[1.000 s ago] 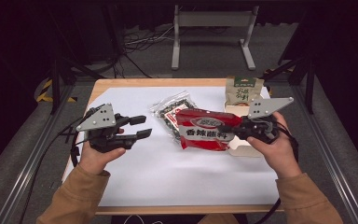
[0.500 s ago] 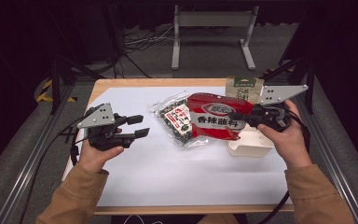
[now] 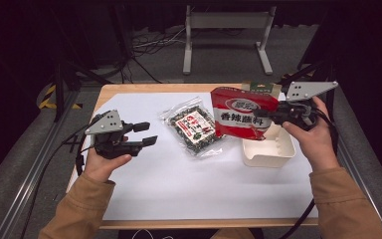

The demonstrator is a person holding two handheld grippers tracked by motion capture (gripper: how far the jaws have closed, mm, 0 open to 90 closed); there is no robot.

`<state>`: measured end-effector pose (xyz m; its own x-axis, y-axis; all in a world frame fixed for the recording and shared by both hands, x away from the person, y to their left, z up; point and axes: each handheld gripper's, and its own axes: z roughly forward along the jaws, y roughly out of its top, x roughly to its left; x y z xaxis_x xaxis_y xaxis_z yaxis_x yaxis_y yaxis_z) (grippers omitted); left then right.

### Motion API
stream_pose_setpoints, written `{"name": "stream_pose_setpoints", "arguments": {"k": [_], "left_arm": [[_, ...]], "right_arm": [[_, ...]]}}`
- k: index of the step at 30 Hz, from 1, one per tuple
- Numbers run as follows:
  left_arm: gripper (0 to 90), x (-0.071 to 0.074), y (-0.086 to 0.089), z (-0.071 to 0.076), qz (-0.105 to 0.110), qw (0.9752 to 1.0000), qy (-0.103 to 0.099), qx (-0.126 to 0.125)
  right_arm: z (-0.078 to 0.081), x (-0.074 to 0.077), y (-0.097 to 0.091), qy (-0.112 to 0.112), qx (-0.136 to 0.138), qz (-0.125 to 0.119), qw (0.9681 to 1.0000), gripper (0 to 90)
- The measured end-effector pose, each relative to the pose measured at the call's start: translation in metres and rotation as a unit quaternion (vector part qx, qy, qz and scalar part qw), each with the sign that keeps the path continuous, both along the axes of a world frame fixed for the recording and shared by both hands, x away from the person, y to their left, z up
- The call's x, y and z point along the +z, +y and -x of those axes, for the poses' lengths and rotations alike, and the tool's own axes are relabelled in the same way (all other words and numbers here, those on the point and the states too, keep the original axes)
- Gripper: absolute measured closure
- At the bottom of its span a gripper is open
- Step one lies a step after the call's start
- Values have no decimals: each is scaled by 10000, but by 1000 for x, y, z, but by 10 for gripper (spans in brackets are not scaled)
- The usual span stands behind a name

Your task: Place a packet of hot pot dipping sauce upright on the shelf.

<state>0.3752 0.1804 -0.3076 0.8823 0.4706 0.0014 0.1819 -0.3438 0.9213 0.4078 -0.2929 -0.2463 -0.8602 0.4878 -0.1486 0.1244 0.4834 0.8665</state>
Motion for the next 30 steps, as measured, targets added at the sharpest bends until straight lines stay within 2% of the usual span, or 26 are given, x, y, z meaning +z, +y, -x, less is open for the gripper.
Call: {"name": "stream_pose_setpoints", "arguments": {"k": [13,24,30], "left_arm": [[481,-6,-1,-5,-36,9999,159,-37],[481,-9,-1,-7,-62,9997,224,-34],[462,-11,0,-10,-100,9997,236,15]], "right_arm": [[-16,2,-21,-24,-231,-29,9997,890],[-32,2,-37,-9,-479,32,9988,890],[-37,1,-44,-13,-528,30,9986,890]]}}
